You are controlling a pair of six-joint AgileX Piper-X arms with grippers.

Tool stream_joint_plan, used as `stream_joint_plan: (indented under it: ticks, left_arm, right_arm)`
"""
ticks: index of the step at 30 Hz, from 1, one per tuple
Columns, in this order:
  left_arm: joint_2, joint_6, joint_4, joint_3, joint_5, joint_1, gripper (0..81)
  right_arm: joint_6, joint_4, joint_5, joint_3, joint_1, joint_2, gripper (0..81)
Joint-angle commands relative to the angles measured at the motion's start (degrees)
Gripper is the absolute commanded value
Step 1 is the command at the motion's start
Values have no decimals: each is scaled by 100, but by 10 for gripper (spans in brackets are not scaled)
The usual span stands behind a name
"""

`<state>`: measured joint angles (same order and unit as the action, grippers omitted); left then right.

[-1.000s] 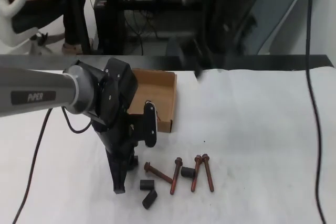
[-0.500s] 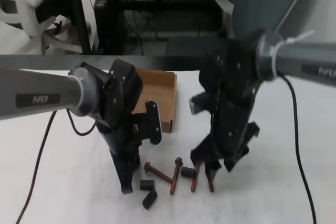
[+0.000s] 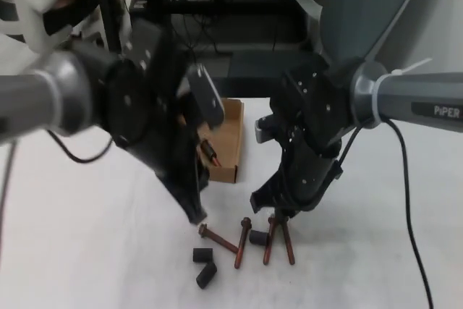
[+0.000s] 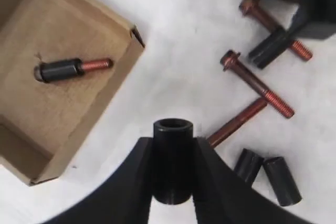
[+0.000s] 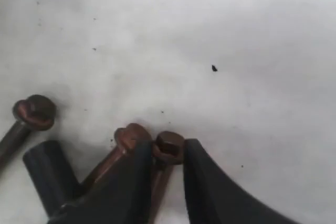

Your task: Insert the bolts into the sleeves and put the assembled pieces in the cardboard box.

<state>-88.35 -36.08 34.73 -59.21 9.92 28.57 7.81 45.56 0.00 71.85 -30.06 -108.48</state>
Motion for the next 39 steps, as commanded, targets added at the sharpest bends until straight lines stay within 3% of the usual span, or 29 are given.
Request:
stream_joint_plan:
  ticks: [1, 6, 10, 12, 13, 14, 15, 17, 20, 26, 32, 36, 39]
  left_arm:
    - [607, 196, -16, -42, 94, 16, 18]
    - [1275, 267, -26, -42, 94, 16, 18]
    - [1582, 377, -26, -42, 94, 16, 18]
    - [1627, 472, -26, -42, 108, 16, 18]
    - [1624, 528, -26, -32, 161, 16, 18]
    - [1624, 629, -26, -32, 264, 16, 18]
    - [1624, 749, -26, -9, 402, 16, 18]
    - [1711, 992, -162, 160, 806, 32, 18]
    - [2088, 1424, -775, 730, 808, 111, 18]
    - [3298, 3373, -2501, 2419, 777, 406, 18]
    - [3995, 4751, -4388, 3683, -505, 1130, 18]
    - [3950, 4878, -4614, 3946, -992, 1534, 18]
    - [3892, 4820, -4638, 3972, -1177, 1619, 18]
  right_arm:
    - [-94, 74, 123, 6, 29, -145, 197]
    - [-82, 101, 341, 6, 29, -265, 342]
    - [-78, 238, 351, 6, 29, -379, 349]
    - [-52, 277, 363, 6, 29, -431, 288]
    - [-51, 302, 371, 6, 29, -438, 183]
    - [-51, 306, 368, 6, 29, -437, 25]
    - [-51, 302, 368, 16, 29, -405, 3]
    - [-197, 323, 357, 18, 29, -285, 4]
    - [-401, 286, 401, 18, 29, 134, 6]
    - [-355, -501, 0, -98, -48, 1478, 6]
    - [35, -2567, -284, -699, -590, 2878, 6]
    - [339, -3250, -295, -1049, -1027, 3248, 6]
    - [515, -3274, -409, -1099, -1310, 3234, 6]
